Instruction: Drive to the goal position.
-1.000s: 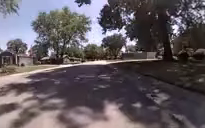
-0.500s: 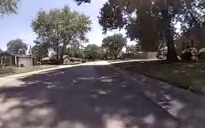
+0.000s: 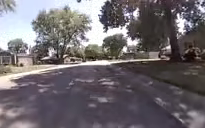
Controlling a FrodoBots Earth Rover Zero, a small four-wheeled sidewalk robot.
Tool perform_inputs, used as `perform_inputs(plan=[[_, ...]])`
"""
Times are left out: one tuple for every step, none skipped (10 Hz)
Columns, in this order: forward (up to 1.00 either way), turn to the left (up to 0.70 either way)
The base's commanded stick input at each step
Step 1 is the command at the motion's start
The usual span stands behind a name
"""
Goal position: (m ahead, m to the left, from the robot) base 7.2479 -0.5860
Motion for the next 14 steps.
perform_inputs(plan=[[0.70, 0.00], [0.70, 0.00], [0.70, -0.02], [0.70, -0.05], [0.70, -0.16], [0.70, -0.24], [0.70, 0.00], [0.70, 0.00], [0.70, 0.00], [0.70, 0.00], [0.70, 0.00], [0.70, 0.00], [0.70, 0.00], [0.70, 0.00]])
